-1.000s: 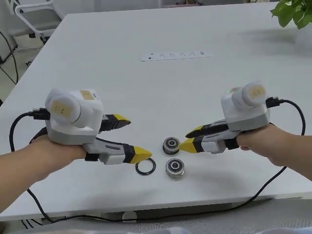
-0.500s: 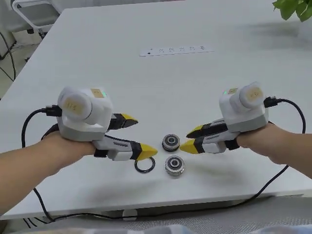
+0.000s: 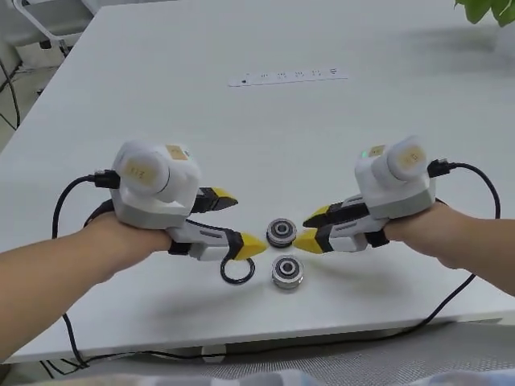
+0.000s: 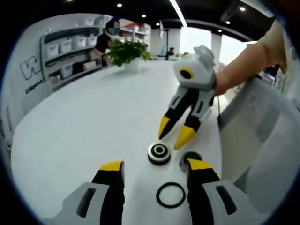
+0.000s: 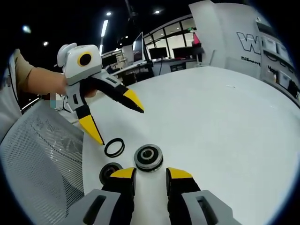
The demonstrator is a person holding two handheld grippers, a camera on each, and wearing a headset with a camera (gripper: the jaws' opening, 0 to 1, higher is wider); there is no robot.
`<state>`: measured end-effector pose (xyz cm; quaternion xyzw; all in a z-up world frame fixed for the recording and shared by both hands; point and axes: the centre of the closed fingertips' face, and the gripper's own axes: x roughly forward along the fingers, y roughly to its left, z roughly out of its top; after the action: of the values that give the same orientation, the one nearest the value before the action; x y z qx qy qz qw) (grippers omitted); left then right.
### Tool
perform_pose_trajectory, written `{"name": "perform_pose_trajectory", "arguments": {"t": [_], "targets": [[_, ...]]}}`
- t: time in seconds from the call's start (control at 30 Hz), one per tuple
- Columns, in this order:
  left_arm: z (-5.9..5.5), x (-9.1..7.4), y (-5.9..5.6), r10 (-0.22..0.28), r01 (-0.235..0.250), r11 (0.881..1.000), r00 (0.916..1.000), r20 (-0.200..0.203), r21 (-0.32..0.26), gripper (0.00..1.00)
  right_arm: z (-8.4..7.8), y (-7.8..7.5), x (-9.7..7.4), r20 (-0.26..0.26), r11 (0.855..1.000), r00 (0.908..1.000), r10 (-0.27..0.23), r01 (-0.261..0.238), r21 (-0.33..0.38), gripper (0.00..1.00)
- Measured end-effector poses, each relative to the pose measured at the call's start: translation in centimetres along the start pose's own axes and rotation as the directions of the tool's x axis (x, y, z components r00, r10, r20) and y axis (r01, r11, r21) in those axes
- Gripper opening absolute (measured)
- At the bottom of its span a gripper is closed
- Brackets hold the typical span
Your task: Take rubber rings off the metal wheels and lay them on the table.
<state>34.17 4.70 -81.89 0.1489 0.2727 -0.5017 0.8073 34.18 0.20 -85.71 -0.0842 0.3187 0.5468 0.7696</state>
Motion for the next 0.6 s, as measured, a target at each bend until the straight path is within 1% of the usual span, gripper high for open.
{"name": "perform_pose_trajectory", "arguments": {"t": [0.17, 0.3, 0.4, 0.47, 0.5, 0.53, 0.6], "targets": [[0.1, 0.8, -0.2, -0.013, 0.013, 1.000, 0.9999, -0.005, 0.007, 0.52, -0.1, 0.2, 0.4, -0.007, 1.000, 0.9999, 0.008, -0.008, -0.012, 0.23], [0.2, 1.5, -0.3, -0.022, 0.022, 1.000, 0.9997, -0.006, 0.003, 0.49, -0.1, 0.1, 0.7, -0.002, 1.000, 0.9999, 0.011, -0.011, -0.018, 0.22], [-0.1, 2.1, -0.1, -0.025, 0.025, 1.000, 0.9995, -0.021, 0.009, 0.45, -0.2, -0.1, 0.8, -0.003, 1.000, 1.0000, 0.009, -0.009, -0.021, 0.21], [-0.2, 2.5, -0.1, -0.029, 0.030, 1.000, 0.9992, -0.026, 0.008, 0.45, -0.3, -0.2, 0.9, -0.002, 1.000, 0.9999, 0.012, -0.012, -0.020, 0.21], [-0.2, 2.7, -0.1, -0.032, 0.032, 0.999, 0.9991, -0.026, 0.007, 0.44, -0.3, -0.2, 0.9, -0.002, 1.000, 0.9999, 0.012, -0.012, -0.021, 0.21], [-0.2, 2.8, -0.2, -0.033, 0.033, 0.999, 0.9991, -0.027, 0.006, 0.44, -0.2, -0.3, 1.0, 0.009, 1.000, 0.9999, 0.007, -0.007, -0.018, 0.21], [-0.1, 3.0, -0.3, -0.034, 0.035, 0.999, 0.9990, -0.027, 0.010, 0.43, -0.3, -0.3, 1.0, 0.007, 1.000, 0.9999, 0.012, -0.012, -0.020, 0.21]]}}
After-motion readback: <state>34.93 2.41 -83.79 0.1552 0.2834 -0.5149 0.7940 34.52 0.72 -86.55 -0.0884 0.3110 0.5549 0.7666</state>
